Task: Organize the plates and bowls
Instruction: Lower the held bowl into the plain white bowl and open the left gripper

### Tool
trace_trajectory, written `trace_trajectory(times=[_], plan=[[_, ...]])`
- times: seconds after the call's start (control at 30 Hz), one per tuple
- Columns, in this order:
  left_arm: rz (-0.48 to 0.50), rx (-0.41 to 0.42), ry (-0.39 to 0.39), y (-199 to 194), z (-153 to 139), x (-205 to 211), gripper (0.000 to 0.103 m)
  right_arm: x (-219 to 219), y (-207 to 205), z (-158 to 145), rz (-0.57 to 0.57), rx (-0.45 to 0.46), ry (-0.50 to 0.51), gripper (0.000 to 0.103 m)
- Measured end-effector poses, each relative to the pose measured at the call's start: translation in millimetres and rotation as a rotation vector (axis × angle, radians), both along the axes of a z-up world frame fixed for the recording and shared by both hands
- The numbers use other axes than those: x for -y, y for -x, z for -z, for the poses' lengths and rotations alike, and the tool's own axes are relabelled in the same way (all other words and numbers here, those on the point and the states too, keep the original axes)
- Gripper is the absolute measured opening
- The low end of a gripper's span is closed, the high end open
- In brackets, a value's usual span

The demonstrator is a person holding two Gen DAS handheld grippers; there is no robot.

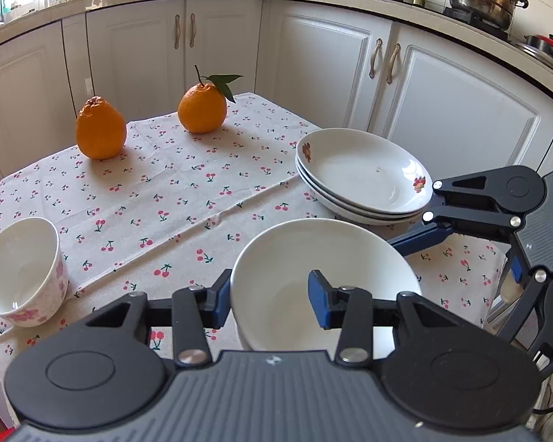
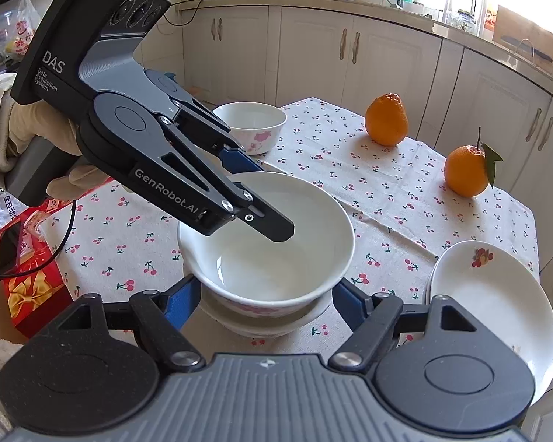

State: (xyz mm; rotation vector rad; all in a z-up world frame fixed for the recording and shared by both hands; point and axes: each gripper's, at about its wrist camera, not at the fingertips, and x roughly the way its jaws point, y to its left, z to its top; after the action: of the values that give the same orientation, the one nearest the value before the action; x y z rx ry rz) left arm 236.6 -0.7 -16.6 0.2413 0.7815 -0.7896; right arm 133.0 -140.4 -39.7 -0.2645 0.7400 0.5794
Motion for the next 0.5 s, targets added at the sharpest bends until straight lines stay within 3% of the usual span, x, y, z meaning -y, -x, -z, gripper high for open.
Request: trace_trajectory(times=[0.5], plan=[[0.003, -0.002, 0.004, -0.3, 4.2, 0.8, 0.042, -1.5, -2.9, 3.0, -0.004, -0.011, 0.016, 0.082]])
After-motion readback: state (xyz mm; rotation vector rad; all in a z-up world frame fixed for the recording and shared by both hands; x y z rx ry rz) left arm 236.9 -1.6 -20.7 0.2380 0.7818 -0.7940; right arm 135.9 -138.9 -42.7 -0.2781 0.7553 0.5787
